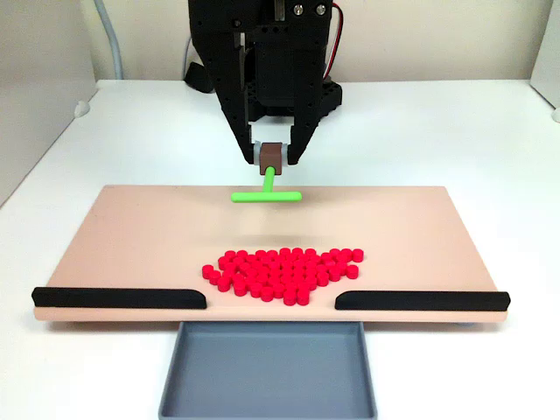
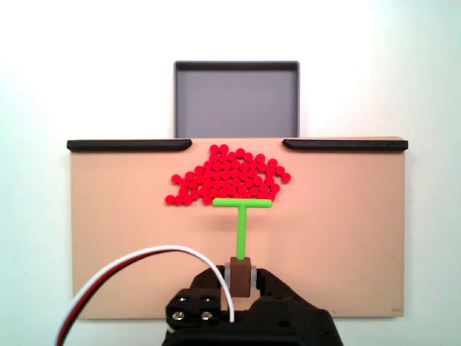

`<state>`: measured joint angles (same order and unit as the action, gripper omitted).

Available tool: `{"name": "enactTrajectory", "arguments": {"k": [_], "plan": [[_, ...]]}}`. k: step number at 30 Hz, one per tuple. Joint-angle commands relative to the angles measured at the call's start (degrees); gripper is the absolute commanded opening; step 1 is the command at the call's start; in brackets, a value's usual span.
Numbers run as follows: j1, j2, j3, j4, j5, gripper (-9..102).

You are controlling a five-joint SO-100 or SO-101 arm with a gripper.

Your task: Gather the bottom side granules

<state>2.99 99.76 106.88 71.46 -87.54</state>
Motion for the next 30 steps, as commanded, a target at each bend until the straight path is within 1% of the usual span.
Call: {"name": "enactTrajectory", "arguments": {"k": [1, 3, 7, 20, 30], "plan": [[0.4, -0.2, -1.9, 0.4, 0.4, 0], [0.3, -0.4, -2.0, 2.0, 0.2, 0], [-0.2, 0.1, -2.0, 2.5, 0.8, 0], [1.0, -0.2, -1.1, 2.5, -1.8, 0], [0.9, 1.1, -1.1, 2.5, -1.0, 0]]}}
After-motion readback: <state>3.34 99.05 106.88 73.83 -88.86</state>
